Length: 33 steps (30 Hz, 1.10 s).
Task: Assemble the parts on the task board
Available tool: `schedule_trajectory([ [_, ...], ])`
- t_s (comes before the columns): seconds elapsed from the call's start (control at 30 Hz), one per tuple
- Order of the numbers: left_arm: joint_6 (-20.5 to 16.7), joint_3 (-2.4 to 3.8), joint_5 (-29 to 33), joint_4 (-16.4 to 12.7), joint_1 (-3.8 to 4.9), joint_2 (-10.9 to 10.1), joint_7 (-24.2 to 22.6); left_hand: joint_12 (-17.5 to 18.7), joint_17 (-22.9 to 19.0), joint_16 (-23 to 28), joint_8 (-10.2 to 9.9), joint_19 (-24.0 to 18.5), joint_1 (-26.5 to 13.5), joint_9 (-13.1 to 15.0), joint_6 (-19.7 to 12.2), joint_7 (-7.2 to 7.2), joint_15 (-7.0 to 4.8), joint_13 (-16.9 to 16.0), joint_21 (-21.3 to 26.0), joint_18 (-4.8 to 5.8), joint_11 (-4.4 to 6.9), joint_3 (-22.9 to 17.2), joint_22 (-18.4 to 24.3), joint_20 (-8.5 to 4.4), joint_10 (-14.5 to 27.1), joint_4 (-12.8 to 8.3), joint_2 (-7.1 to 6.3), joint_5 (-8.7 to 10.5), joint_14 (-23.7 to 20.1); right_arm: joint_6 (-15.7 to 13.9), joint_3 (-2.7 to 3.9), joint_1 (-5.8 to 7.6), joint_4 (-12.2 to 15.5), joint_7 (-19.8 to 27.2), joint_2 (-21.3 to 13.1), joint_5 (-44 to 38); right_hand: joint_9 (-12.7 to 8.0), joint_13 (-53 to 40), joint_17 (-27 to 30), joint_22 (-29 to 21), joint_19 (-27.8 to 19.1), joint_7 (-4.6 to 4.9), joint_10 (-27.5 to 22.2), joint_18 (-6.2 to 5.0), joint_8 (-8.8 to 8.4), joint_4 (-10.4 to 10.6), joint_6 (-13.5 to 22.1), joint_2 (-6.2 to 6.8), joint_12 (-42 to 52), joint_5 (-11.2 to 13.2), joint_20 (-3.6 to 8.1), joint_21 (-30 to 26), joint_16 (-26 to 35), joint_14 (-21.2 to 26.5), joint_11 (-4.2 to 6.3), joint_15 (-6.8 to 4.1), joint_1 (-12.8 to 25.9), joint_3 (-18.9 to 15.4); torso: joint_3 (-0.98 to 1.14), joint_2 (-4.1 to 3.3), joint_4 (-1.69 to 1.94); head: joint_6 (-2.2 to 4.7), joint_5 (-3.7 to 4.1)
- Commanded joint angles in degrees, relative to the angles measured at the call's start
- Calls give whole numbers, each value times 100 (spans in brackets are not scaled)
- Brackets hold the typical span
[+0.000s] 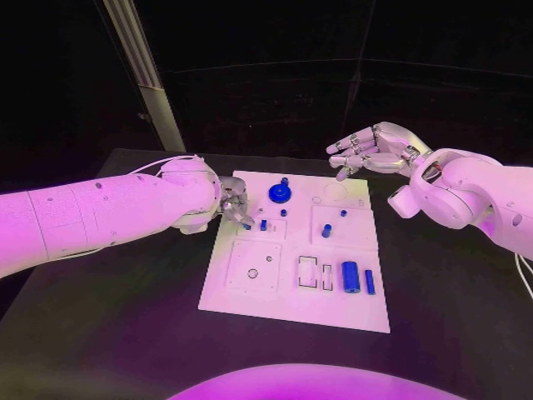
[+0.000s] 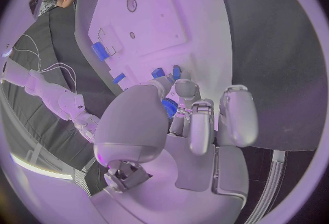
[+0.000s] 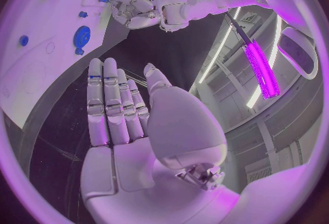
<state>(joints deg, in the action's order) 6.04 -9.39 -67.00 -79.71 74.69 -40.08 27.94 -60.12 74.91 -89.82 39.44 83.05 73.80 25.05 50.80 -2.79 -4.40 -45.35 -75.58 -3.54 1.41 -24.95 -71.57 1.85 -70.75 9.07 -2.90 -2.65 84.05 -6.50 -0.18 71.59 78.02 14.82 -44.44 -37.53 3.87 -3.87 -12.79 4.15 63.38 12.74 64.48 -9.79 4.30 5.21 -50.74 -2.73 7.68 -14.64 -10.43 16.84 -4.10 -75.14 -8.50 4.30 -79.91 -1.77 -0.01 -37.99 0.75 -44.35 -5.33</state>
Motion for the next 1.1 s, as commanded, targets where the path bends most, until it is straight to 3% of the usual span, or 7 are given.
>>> schedule_trajectory([
  [0.03,227,-23,-3,18,-28,52,-9,-21,1509,-18,38,23,-97,0,53,21,-29,14,-14,-60,5,-484,-2,-32,-49,-433,-43,-19,595,38,3,10,11,58,-1,27,-3,9,10,-7,2,0,-50,-68,3,32,26,2,30,-17,-26,-14,28,-2,2,40,39,7,7,2,-2,-4,6],
  [0.67,378,-88,-2,164,-27,191,72,-84,1509,-18,97,68,-659,-23,250,83,-68,-54,-82,-42,52,-248,-108,-57,-133,-181,-385,-24,595,23,3,11,35,53,-23,27,-3,9,10,-7,2,0,-50,-68,3,32,26,2,30,-17,-26,-14,28,-2,2,40,39,7,4,0,2,-31,34],
  [1.1,298,-90,-2,174,-27,214,112,-241,1509,-18,158,132,-960,-18,378,133,-104,-248,-192,-12,95,-142,-255,-87,-276,-23,-346,-43,595,26,3,11,28,55,-12,27,-3,8,15,-10,4,1,-57,-69,4,38,31,1,35,-22,-29,-26,28,1,1,41,46,8,3,0,3,-45,35],
])
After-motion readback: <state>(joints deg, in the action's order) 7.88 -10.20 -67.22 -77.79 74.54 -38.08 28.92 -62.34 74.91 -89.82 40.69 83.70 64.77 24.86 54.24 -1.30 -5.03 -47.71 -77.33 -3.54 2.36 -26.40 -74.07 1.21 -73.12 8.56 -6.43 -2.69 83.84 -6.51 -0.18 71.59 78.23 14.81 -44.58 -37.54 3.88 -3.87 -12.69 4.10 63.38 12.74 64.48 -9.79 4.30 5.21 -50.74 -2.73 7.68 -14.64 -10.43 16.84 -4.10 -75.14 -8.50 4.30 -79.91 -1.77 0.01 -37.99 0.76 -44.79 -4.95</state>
